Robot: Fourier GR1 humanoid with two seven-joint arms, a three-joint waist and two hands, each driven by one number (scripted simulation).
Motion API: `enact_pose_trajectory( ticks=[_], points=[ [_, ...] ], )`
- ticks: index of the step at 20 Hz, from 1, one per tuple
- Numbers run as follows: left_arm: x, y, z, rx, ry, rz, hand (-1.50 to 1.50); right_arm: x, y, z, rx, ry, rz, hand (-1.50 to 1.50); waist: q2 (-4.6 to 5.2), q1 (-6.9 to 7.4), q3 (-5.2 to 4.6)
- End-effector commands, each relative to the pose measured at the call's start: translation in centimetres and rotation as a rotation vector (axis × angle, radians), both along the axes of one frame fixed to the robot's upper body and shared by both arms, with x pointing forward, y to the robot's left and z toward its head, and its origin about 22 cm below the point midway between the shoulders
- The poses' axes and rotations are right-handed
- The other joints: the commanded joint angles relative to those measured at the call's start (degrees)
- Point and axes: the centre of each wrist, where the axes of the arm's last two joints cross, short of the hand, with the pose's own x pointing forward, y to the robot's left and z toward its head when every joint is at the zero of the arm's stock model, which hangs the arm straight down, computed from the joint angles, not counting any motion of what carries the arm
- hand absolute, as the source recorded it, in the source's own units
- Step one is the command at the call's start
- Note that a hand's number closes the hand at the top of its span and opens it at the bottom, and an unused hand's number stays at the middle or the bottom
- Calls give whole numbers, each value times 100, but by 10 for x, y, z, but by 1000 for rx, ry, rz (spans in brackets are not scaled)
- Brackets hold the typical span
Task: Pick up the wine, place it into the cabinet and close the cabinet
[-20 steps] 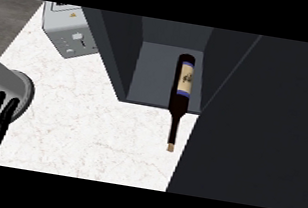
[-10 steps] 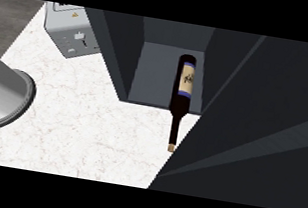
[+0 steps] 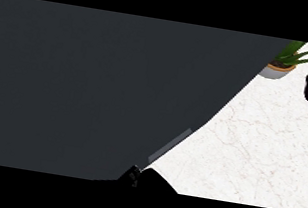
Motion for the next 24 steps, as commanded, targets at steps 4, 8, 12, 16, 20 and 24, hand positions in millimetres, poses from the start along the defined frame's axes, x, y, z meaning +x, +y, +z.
enact_pose_trajectory(
  ticks=[4,8,12,16,20,24],
  points=[
    [-5,20,7,-4,-4,-17,-150,42,42,17,-13,-37,-93,150,12,-11,3],
    [-9,30,-4,-9,7,-11,-150,83,49,23,4,-21,-125,150,26,-3,4],
    [-3,13,20,4,-2,-48,-150,126,47,18,-36,-53,-172,150,37,-35,11],
    [5,19,3,1,41,-54,-150,155,34,39,-35,-84,-227,150,38,-107,7],
    [12,9,4,-8,55,-95,-150,190,31,20,-34,-78,-263,150,66,-91,7],
    [23,-5,1,-15,82,-105,-150,197,11,-1,-54,-75,-259,150,54,-153,9]
  ],
)
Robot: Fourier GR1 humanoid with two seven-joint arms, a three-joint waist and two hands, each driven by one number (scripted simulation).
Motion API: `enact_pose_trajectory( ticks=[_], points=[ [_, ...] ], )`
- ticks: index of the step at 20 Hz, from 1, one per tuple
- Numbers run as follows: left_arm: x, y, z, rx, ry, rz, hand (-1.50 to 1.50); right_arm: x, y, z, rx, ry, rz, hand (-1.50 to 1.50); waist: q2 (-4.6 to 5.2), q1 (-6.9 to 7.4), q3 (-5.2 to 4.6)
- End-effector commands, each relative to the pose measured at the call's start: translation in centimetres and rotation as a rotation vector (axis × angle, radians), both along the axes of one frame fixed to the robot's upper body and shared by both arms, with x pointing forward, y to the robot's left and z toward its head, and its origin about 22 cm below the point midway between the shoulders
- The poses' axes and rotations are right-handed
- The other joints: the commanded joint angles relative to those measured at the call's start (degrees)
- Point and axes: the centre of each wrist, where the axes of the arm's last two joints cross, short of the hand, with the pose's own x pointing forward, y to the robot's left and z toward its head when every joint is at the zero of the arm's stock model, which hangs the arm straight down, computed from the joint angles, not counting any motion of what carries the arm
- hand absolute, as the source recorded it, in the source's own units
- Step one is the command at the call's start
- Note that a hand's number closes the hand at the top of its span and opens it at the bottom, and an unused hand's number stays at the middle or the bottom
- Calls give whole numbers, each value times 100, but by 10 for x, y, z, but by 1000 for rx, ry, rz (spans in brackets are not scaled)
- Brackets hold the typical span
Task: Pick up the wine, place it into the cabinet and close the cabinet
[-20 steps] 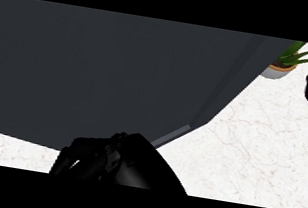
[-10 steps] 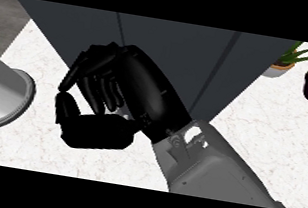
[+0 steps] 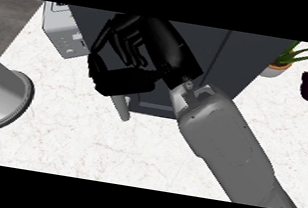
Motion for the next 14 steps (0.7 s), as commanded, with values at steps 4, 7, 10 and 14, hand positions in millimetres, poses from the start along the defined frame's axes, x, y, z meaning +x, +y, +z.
enact_pose_trajectory(
  ticks=[4,7,10,14],
  points=[
    [16,-34,-4,-35,12,-5,-150,47,-32,4,-39,-5,-126,150,97,-59,20],
    [26,-28,-13,4,3,-14,-150,62,-49,-5,-45,-17,-146,150,141,-47,13],
    [33,-31,-17,-20,1,9,-150,65,-60,-4,-59,-39,-152,150,143,-114,10],
    [38,-52,-21,-19,3,10,-150,70,-63,-1,-38,-37,-134,150,156,-152,17]
  ],
)
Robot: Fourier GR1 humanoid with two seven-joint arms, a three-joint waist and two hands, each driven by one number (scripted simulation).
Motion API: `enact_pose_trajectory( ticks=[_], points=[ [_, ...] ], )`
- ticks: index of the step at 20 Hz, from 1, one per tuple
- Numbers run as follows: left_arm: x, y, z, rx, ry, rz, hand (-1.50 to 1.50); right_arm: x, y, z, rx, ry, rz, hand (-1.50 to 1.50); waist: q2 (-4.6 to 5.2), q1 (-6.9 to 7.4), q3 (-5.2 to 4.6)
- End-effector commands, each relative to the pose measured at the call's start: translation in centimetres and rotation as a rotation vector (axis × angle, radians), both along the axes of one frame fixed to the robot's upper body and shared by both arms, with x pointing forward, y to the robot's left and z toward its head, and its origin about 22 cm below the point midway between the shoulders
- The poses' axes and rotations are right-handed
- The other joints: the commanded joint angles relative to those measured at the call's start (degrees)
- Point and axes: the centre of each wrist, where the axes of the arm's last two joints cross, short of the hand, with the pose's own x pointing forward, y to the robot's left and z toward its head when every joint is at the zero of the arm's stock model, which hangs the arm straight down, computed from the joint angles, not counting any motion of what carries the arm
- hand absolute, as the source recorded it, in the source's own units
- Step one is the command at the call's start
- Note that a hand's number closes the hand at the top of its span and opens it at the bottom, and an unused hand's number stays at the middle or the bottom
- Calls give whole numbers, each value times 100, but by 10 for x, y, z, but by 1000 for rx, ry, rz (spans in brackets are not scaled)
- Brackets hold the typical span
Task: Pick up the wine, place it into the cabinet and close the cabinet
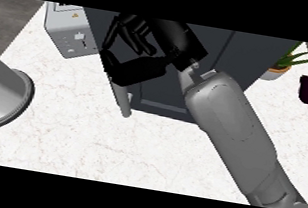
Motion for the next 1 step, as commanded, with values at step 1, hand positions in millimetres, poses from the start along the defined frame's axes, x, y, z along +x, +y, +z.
enact_pose_trajectory(
  ticks=[1],
  points=[
    [10,-7,-1,2,-2,3,-150,39,-52,0,-5,16,-253,150,211,-124,109]
  ],
)
